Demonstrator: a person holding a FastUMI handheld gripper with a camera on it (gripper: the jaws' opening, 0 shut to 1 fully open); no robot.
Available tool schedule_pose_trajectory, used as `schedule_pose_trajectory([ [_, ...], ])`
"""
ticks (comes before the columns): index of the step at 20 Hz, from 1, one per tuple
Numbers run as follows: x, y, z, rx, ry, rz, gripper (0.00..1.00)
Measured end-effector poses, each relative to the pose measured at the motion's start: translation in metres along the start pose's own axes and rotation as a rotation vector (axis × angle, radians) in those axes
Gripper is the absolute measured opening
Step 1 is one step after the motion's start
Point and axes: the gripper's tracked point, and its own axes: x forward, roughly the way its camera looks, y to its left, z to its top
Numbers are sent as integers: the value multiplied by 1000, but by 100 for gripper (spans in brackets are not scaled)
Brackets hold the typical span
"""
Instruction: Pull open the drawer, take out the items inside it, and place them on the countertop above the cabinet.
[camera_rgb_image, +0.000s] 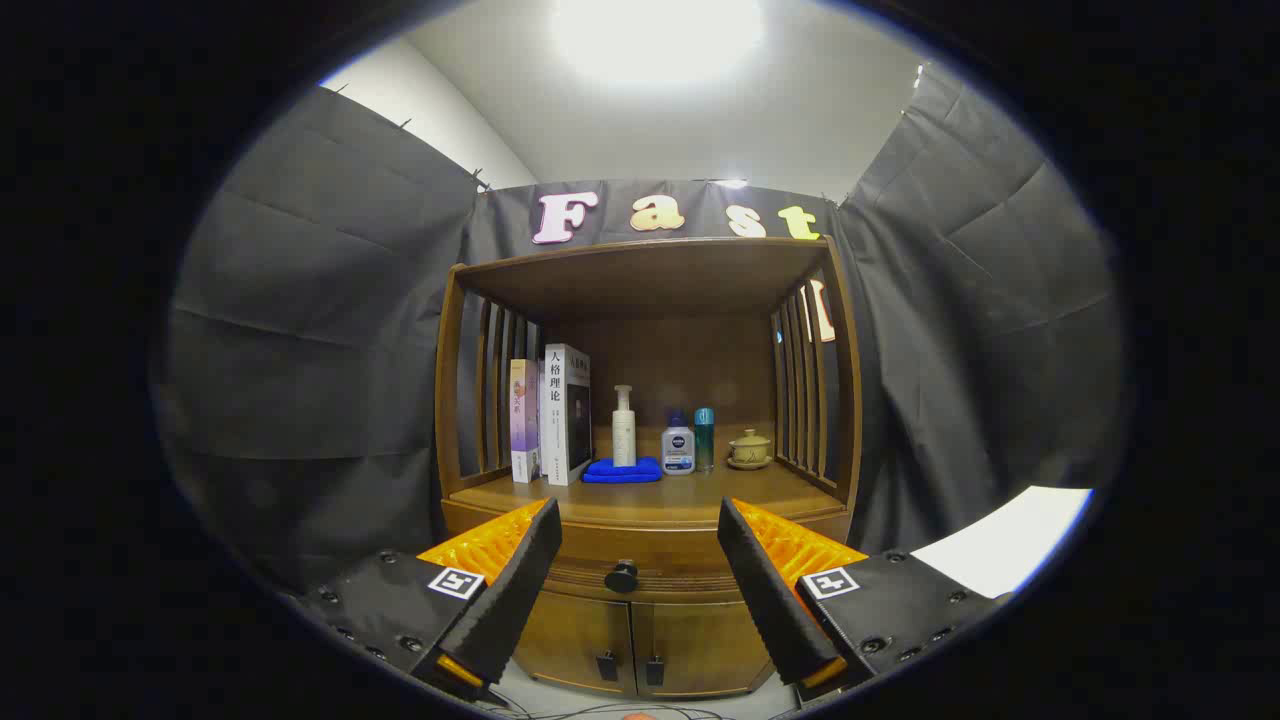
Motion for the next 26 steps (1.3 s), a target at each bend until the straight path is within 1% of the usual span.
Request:
schedule_pose_trajectory([
  [16,15,4,-12,12,15,5,99],
  [22,36,11,-20,18,-4,18,99],
  [26,57,16,-42,18,16,28,99],
])
